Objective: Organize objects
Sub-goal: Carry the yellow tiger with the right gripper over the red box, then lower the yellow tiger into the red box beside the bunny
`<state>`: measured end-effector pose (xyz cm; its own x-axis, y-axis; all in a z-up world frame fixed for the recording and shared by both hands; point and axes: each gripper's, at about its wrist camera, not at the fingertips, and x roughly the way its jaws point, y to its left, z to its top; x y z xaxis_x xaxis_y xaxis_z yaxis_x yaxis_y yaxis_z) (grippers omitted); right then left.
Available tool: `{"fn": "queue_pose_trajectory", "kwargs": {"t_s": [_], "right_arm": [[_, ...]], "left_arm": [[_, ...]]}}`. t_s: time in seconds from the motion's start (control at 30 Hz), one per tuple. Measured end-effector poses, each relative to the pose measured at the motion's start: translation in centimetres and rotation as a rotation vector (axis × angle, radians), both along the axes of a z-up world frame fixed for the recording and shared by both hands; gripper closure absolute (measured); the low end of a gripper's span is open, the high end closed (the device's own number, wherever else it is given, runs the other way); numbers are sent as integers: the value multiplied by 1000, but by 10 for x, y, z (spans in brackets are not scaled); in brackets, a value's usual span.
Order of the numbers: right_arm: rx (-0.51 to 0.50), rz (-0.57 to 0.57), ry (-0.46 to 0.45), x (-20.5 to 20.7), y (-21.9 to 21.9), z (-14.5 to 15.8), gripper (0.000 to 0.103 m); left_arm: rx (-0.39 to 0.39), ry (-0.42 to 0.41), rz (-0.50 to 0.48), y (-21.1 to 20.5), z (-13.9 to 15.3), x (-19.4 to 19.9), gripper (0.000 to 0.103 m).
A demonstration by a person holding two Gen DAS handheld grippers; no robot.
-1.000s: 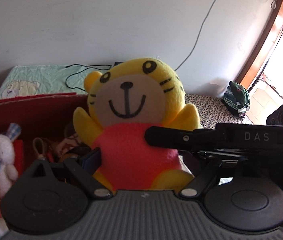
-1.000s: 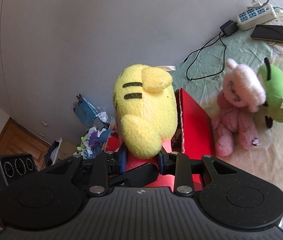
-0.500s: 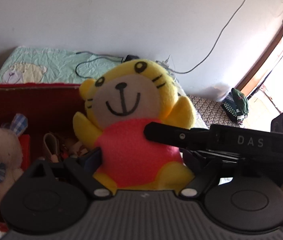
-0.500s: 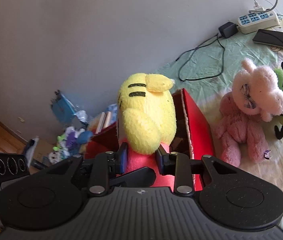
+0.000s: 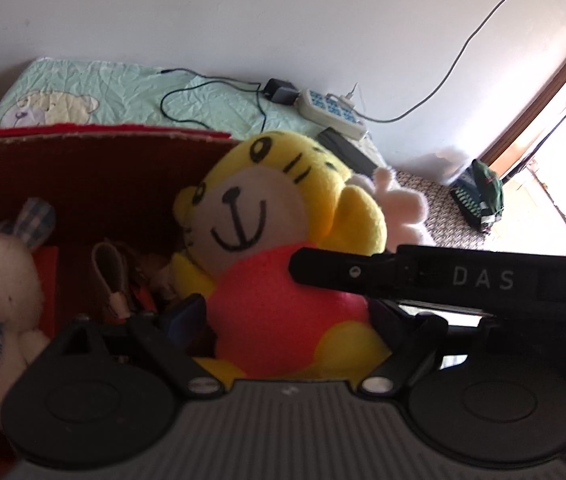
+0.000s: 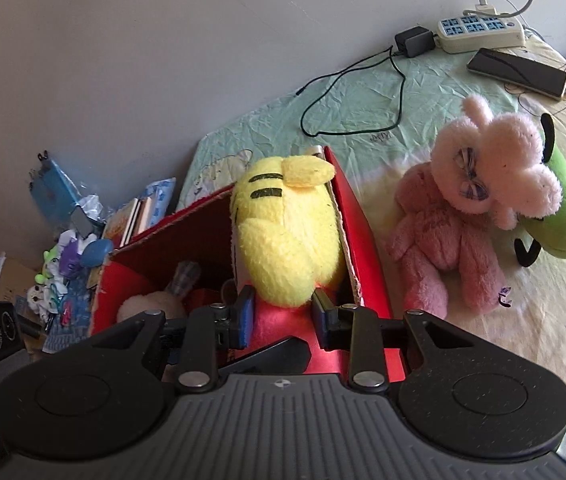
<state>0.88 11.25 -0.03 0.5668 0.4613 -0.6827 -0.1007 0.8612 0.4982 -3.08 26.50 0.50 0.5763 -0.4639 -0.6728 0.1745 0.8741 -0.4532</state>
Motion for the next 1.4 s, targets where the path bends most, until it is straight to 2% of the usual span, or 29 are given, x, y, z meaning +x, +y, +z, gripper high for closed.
{"fn": "queue_pose_trajectory", "kwargs": {"t_s": [0.17,0.3,0.43,0.5,0.6,0.7,0.77,1.0,1.3,1.4], "right_arm": [[-26,-10,-4,1,4,-7,69],[-35,-11,-29,-5,3,-3,66],[-55,-54,-104,-13,-5,9,66],[-14,-67,-126,-15,-11,13,66],[24,-74,-166,-18,-13,19,69],[10,-44,-187,-18,-7,19,70],[20,-40,-191,-19,-8,18,70],[-1,-29,-166,-11,-6,6,72],[-8,-22,-160,-9,-8,-3,72],[15,-32,-147,-8,-12,-4,71]], "left_arm": [[11,43,-3,0,-15,6,16],[16,46,-4,-1,-18,7,11],[13,52,-2,-1,-21,7,12],[14,48,-4,-3,-21,6,15],[41,50,-20,-13,-22,6,15],[99,40,-41,-29,-26,5,14],[127,25,-32,-33,-26,4,15],[112,40,-34,-30,-29,6,14],[82,2,13,-13,-14,-10,14],[110,-5,27,-13,-9,-11,13]]}}
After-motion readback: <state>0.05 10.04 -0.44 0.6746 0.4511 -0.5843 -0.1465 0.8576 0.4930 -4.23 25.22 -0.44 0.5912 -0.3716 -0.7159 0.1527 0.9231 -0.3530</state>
